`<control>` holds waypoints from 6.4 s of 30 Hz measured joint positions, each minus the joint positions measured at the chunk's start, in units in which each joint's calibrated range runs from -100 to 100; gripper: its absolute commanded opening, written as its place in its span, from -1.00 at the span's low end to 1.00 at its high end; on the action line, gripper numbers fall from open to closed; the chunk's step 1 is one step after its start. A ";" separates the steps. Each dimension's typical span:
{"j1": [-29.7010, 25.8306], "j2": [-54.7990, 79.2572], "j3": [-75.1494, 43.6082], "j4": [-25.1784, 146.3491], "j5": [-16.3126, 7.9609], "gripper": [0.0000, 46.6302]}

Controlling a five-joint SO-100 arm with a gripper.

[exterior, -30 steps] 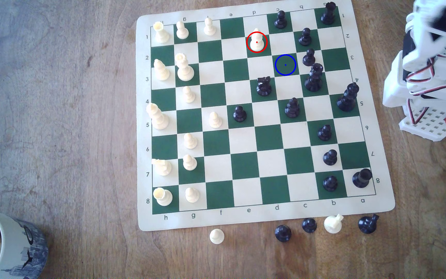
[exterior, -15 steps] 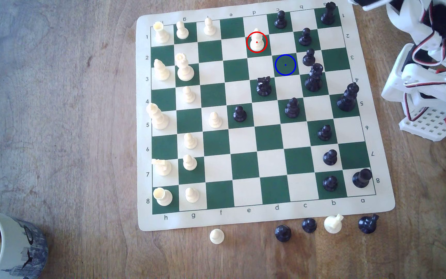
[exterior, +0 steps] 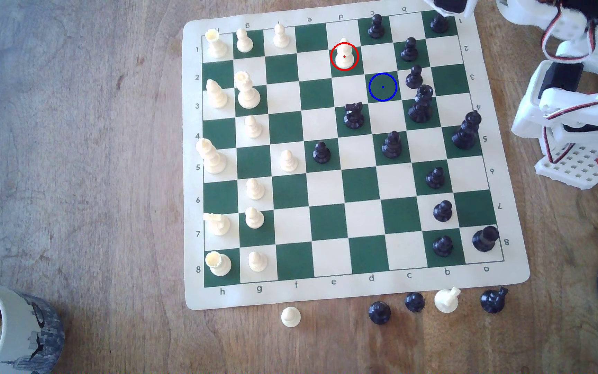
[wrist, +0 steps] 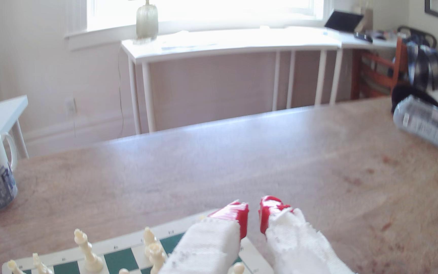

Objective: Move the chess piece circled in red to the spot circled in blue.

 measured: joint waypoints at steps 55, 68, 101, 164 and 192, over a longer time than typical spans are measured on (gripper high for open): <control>3.02 61.00 -33.89 22.47 -5.76 -0.41; 2.21 64.68 -33.89 20.16 -4.74 -0.43; 1.25 67.62 -31.90 18.33 -4.20 -0.50; -1.03 39.72 -6.96 23.19 -1.81 -0.89; -2.06 41.89 -2.62 17.05 -1.32 -0.89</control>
